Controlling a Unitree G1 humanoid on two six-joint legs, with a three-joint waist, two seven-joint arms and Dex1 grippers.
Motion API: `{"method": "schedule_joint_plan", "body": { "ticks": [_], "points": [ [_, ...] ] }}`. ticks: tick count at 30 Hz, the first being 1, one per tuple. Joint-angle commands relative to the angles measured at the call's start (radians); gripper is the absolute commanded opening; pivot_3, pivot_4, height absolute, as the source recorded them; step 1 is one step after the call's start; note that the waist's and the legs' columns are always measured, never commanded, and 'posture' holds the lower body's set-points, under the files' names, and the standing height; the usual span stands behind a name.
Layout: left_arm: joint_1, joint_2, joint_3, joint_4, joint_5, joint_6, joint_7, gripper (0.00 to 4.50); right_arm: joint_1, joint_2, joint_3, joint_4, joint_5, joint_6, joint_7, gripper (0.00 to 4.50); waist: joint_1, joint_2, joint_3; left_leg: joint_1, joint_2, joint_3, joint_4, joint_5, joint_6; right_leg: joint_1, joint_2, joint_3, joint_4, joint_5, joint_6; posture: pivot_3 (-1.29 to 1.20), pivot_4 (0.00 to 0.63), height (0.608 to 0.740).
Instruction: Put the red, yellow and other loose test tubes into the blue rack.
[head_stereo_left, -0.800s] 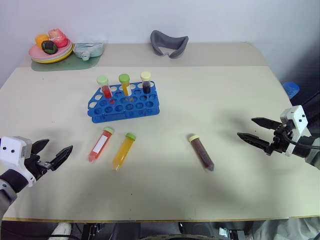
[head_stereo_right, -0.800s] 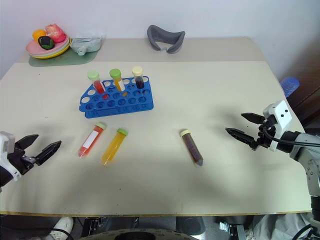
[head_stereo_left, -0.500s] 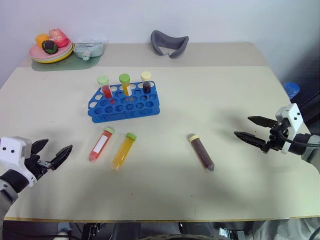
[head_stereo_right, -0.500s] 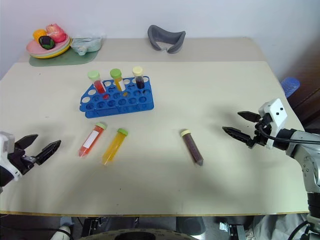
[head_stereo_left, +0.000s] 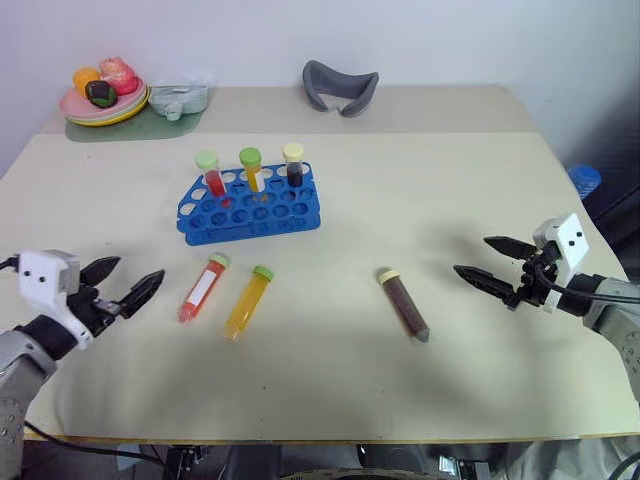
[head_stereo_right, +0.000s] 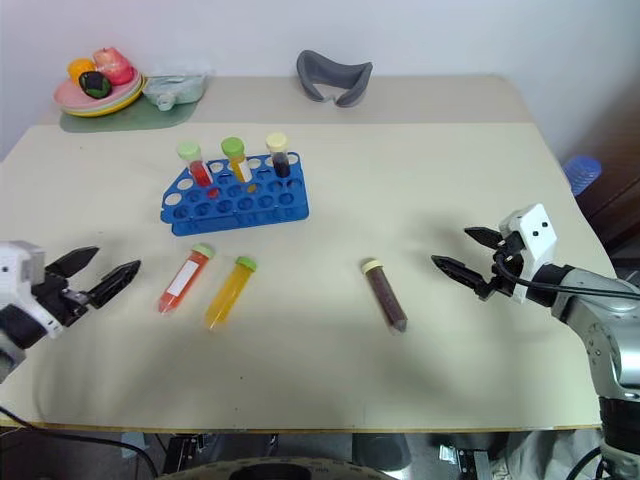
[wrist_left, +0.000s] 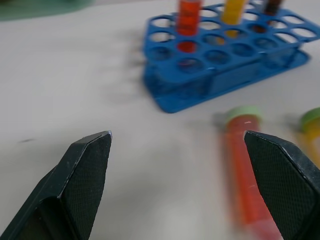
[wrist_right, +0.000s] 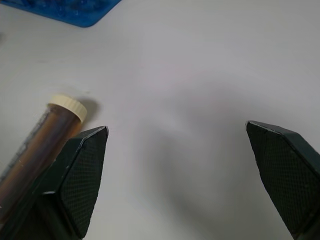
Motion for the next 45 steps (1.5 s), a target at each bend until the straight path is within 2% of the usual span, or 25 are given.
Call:
{"method": "schedule_joint_plan", "body": {
  "ticks": [1, 5, 10, 13, 15, 20, 23, 26, 28, 33, 36, 40, 45],
  "points": [
    [-0.093, 0.02, -0.095, 0.009, -0.002, -0.003, -0.027, 4.32, 0.027, -0.011, -0.072, -0.178, 0.074, 0.102, -0.07, 4.49, 0.002, 0.0, 0.0, 0.0, 0.0, 0.0, 0.0, 0.0, 0.0, 0.0, 0.0, 0.0, 0.0, 0.0, 0.0, 0.0, 0.15, 0.74],
    [-0.183, 0.016, -0.215, 0.007, 0.01, -0.013, -0.064, 4.32, 0.009, -0.023, -0.076, -0.355, 0.172, 0.276, -0.181, 4.49, -0.004, 0.0, 0.0, 0.0, 0.0, 0.0, 0.0, 0.0, 0.0, 0.0, 0.0, 0.0, 0.0, 0.0, 0.0, 0.0, 0.15, 0.74],
    [-0.223, 0.026, -0.398, -0.057, 0.054, -0.068, -0.165, 4.32, -0.156, -0.021, 0.031, -0.516, 0.364, 0.589, -0.392, 4.49, -0.006, 0.0, 0.0, 0.0, 0.0, 0.0, 0.0, 0.0, 0.0, 0.0, 0.0, 0.0, 0.001, 0.0, 0.0, 0.0, 0.15, 0.74],
    [-0.22, 0.03, -0.454, -0.079, 0.068, -0.098, -0.21, 4.32, -0.371, 0.151, 0.098, -0.474, 0.406, 0.916, -0.59, 4.49, -0.006, 0.0, 0.0, 0.0, 0.001, 0.0, 0.0, 0.0, 0.0, -0.001, 0.001, 0.0, 0.001, 0.0, 0.0, 0.0, 0.15, 0.74],
    [-0.218, 0.026, -0.473, -0.086, 0.068, -0.108, -0.221, 4.32, -0.431, 0.213, 0.129, -0.422, 0.456, 0.98, -0.73, 4.49, -0.003, 0.0, -0.001, 0.0, 0.001, -0.001, 0.0, 0.0, 0.0, -0.001, 0.001, 0.0, 0.002, 0.0, -0.001, 0.0, 0.15, 0.74],
    [-0.179, 0.041, -0.552, -0.126, 0.125, -0.168, -0.269, 4.32, -0.484, 0.159, 0.22, -0.31, 0.672, 0.98, -1.042, 4.49, 0.004, 0.0, -0.001, -0.005, 0.0, 0.0, 0.0, -0.001, 0.001, -0.004, -0.001, 0.0, -0.001, 0.0, -0.001, 0.0, 0.15, 0.74],
    [-0.165, 0.036, -0.58, -0.139, 0.141, -0.191, -0.274, 4.32, -0.483, 0.124, 0.237, -0.208, 0.861, 0.98, -1.258, 4.49, 0.0, 0.0, -0.001, -0.005, 0.0, -0.001, 0.0, -0.001, 0.001, -0.004, 0.0, 0.0, -0.001, 0.0, -0.001, 0.0, 0.15, 0.74],
    [-0.156, 0.026, -0.591, -0.152, 0.14, -0.197, -0.267, 4.32, -0.483, -0.098, 0.421, -0.159, 1.276, 0.744, -1.555, 4.49, -0.002, 0.001, 0.0, -0.005, 0.0, 0.0, 0.001, -0.001, 0.001, -0.004, 0.0, 0.0, 0.0, 0.0, -0.001, 0.0, 0.15, 0.74],
    [-0.152, 0.016, -0.596, -0.158, 0.132, -0.195, -0.26, 4.32, -0.505, -0.188, 0.534, -0.171, 1.391, 0.643, -1.633, 4.49, -0.004, 0.001, 0.0, -0.005, 0.0, 0.0, 0.001, -0.001, 0.002, -0.004, 0.0, 0.0, 0.0, 0.0, -0.001, 0.0, 0.15, 0.74],
    [-0.149, -0.002, -0.617, -0.163, 0.138, -0.197, -0.254, 4.32, -0.559, -0.222, 0.717, -0.192, 1.404, 0.506, -1.69, 4.49, -0.013, 0.001, 0.0, -0.003, 0.001, -0.001, 0.001, -0.001, 0.002, -0.004, 0.001, 0.0, 0.001, 0.0, -0.001, 0.0, 0.15, 0.74],
    [-0.151, -0.01, -0.627, -0.157, 0.148, -0.203, -0.252, 4.32, -0.585, -0.185, 0.782, -0.163, 1.404, 0.464, -1.727, 4.49, -0.01, 0.001, 0.0, -0.004, 0.001, -0.001, 0.001, -0.001, 0.002, -0.004, 0.001, 0.0, 0.001, 0.0, -0.001, 0.0, 0.15, 0.74],
    [-0.155, -0.02, -0.637, -0.159, 0.158, -0.207, -0.242, 4.32, -0.642, -0.1, 0.835, -0.082, 1.404, 0.45, -1.821, 4.49, -0.007, 0.001, 0.0, -0.004, 0.001, -0.001, 0.001, -0.001, 0.002, -0.004, 0.001, 0.0, 0.001, 0.0, -0.001, 0.0, 0.15, 0.74],
    [-0.151, -0.023, -0.644, -0.199, 0.155, -0.184, -0.217, 4.32, -0.637, -0.053, 0.851, -0.042, 1.404, 0.454, -1.929, 4.49, -0.001, 0.001, 0.0, -0.006, 0.001, -0.001, 0.001, -0.001, 0.002, -0.005, 0.001, 0.0, 0.0, 0.0, -0.001, 0.0, 0.15, 0.74]
  ]
}}
